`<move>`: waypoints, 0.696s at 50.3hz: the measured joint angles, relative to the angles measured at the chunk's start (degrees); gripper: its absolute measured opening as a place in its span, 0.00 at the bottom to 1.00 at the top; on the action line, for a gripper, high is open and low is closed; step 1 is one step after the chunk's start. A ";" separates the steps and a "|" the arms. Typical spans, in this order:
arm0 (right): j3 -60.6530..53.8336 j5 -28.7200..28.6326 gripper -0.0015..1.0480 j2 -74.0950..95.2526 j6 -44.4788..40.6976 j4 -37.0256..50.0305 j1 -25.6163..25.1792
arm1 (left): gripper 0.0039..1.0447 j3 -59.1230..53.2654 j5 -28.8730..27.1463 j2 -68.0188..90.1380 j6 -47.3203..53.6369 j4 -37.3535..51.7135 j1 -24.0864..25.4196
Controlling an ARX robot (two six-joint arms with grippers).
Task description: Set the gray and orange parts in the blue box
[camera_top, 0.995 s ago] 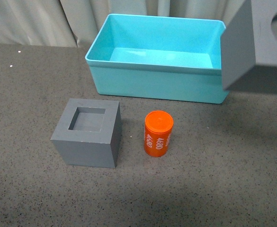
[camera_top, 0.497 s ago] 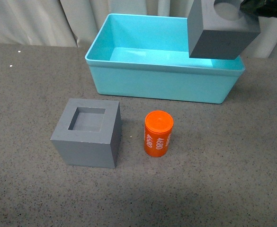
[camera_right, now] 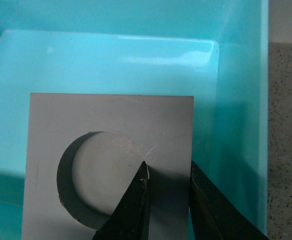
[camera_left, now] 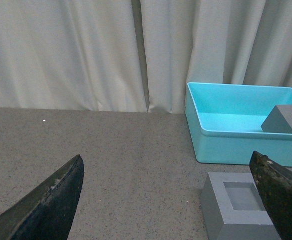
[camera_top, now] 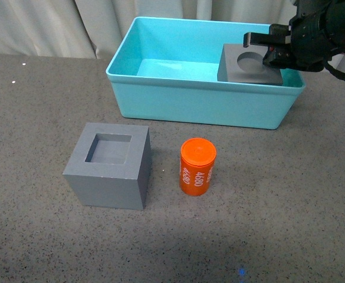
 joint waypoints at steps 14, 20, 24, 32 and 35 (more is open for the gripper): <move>5.49 1.05 0.15 4.13 -0.33 -4.70 0.04 | 0.94 0.00 0.00 0.00 0.02 0.00 0.00; 6.01 1.55 0.28 4.28 -0.39 -5.07 0.04 | 0.94 0.00 0.00 0.00 0.00 0.00 0.00; 6.05 1.46 0.38 4.28 -0.26 -4.92 0.04 | 0.94 0.00 0.00 0.00 0.00 0.00 0.00; 4.94 1.36 0.57 3.48 -0.07 -2.21 0.04 | 0.94 0.00 0.00 0.00 0.00 0.00 0.00; 2.89 1.16 0.65 1.79 0.22 0.31 0.04 | 0.94 0.00 0.00 0.00 0.00 0.00 0.00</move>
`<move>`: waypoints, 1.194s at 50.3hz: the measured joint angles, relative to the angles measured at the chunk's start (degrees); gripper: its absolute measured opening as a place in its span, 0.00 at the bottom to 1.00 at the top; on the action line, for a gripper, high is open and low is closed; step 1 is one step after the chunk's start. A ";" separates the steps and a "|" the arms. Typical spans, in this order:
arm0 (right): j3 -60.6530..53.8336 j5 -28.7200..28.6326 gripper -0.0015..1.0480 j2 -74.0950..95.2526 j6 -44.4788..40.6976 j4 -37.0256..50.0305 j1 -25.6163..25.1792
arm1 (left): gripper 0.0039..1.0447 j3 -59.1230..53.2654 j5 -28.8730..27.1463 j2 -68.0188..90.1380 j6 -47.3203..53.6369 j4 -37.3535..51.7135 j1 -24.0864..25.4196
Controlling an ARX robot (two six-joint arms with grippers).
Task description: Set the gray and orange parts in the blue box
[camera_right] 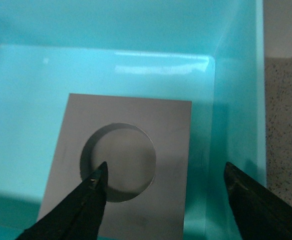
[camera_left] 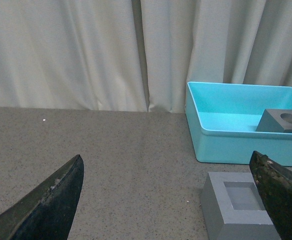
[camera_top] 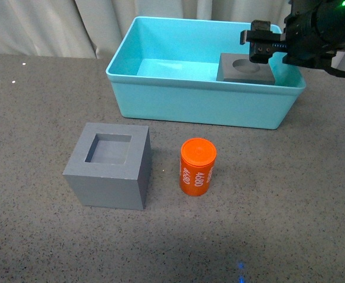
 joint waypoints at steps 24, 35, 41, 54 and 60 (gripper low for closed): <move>-37.55 4.07 0.91 -36.13 -3.67 21.64 -1.92 | 0.94 0.00 0.00 0.00 0.02 0.00 0.00; -53.86 2.62 0.91 -54.86 -6.62 16.74 -1.62 | 0.94 0.00 0.00 0.00 0.00 0.00 0.00; -55.58 2.91 0.91 -57.00 -7.37 16.26 -1.55 | 0.94 0.00 0.00 -0.02 0.02 0.00 0.00; -55.60 2.91 0.91 -57.22 -7.56 16.22 -1.55 | 0.94 13.62 -6.19 21.59 3.10 -22.67 21.03; -55.60 2.93 0.91 -57.24 -7.56 16.22 -1.55 | 0.94 17.18 -5.60 27.06 1.16 -14.45 20.79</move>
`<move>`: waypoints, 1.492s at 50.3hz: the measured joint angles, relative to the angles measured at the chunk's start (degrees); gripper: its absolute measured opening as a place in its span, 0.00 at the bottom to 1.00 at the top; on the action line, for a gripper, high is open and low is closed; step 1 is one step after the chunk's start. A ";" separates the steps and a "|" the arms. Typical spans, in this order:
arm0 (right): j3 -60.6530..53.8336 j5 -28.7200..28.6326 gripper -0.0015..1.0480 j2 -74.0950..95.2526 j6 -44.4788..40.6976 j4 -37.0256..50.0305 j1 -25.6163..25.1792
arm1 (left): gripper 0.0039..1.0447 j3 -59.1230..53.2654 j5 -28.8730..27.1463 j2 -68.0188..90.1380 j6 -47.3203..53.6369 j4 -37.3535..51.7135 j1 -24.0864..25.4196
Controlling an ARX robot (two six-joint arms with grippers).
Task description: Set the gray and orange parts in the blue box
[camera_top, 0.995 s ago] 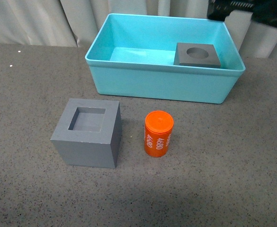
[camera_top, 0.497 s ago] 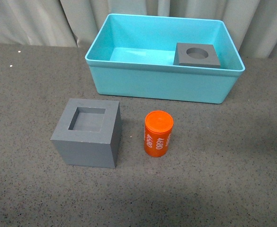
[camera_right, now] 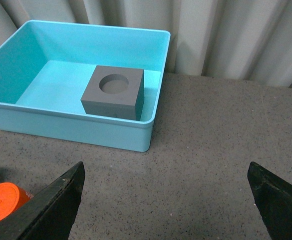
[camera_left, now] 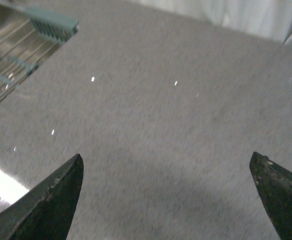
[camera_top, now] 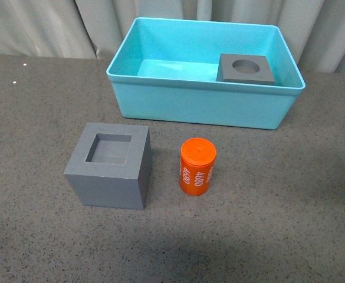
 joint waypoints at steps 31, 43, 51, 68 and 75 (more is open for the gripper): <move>0.00 0.00 0.91 0.00 0.00 0.00 0.00 | 0.94 22.75 12.00 62.66 -9.18 21.09 -25.62; 0.00 0.04 0.91 -0.02 0.00 0.00 0.00 | 0.94 25.70 15.82 67.93 -8.63 16.46 -28.04; 0.00 0.02 0.91 0.00 0.00 0.00 0.00 | 0.94 27.17 16.31 70.31 -6.88 14.25 -29.81; 0.00 0.02 0.91 -0.02 -0.02 0.00 0.00 | 0.94 29.33 14.97 74.99 -5.44 13.29 -30.51; 0.00 0.04 0.91 0.00 -0.02 0.00 0.00 | 0.72 30.14 14.21 76.04 -5.20 12.92 -31.10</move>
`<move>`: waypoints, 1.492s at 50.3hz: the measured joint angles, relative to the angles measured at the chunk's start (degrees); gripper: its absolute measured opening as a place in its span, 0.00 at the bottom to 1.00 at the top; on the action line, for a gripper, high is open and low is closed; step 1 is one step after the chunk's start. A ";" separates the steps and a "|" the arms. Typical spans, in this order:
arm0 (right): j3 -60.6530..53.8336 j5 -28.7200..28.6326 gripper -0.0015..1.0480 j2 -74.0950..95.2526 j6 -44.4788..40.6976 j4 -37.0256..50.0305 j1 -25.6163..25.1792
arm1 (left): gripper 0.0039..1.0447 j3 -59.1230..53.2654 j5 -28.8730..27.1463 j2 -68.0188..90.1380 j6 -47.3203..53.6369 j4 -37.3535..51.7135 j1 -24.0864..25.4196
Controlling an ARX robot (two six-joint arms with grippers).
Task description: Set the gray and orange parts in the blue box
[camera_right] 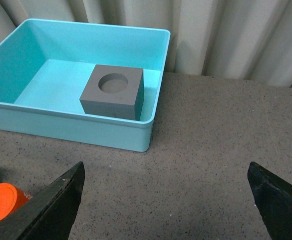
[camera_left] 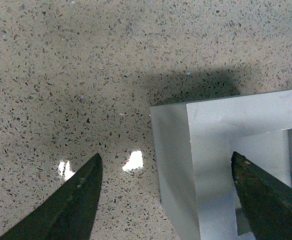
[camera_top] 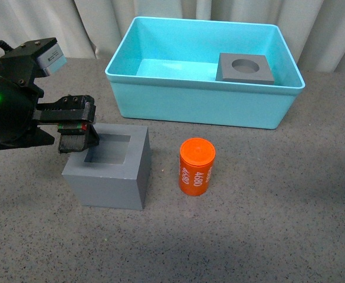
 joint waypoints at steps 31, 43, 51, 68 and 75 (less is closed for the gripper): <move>0.00 -0.02 0.91 0.00 0.00 0.00 0.00 | 0.16 2.12 -2.86 -0.81 -0.31 -1.92 -1.18; 0.00 -0.04 0.91 0.00 0.02 0.00 0.00 | 0.16 8.85 -5.60 -6.56 -0.98 -4.15 -1.75; 0.00 -0.02 0.91 0.00 0.00 0.00 0.00 | 0.16 16.41 -5.53 -6.86 -2.62 -4.48 -2.60; 0.00 -0.02 0.91 0.00 0.00 0.00 0.00 | 0.16 33.00 -6.45 5.46 -5.18 -2.29 -3.10; 0.00 -0.02 0.91 0.00 0.02 0.00 0.00 | 0.16 37.55 -7.80 12.28 -5.29 -4.11 -3.39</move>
